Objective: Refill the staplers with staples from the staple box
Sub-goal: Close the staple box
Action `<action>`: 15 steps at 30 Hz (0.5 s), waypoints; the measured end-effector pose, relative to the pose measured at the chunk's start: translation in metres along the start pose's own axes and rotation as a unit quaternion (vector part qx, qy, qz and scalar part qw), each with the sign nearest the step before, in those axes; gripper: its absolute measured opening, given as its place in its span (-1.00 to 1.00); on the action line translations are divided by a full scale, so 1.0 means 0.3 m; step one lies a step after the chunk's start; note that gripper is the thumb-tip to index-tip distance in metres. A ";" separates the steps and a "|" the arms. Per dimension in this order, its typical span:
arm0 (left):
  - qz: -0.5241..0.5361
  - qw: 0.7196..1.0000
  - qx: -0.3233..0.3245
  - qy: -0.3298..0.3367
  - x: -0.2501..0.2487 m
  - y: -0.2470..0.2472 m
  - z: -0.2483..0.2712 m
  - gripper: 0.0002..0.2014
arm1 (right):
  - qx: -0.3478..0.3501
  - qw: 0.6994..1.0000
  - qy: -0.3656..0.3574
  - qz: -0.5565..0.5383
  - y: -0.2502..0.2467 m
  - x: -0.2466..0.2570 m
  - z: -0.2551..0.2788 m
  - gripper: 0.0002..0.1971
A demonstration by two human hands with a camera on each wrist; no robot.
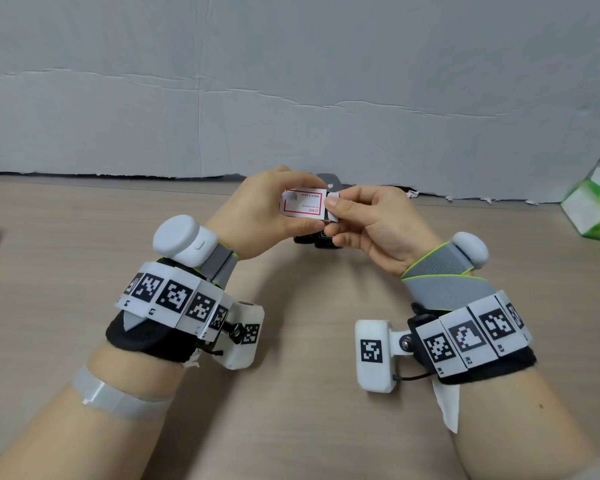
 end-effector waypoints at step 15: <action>-0.051 0.999 -0.013 0.001 -0.023 -0.002 0.000 -0.59 | -0.063 0.997 -0.013 0.037 -0.049 0.025 0.006 -0.82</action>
Point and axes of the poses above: each hand's wrist, its own z-axis away from the middle knuckle, its own y-axis out of the palm, x = y × z, the point moved 10 cm from there along -z, towards the middle knuckle, and after that the axes turned 14 degrees about z, right-handed, at the moved point
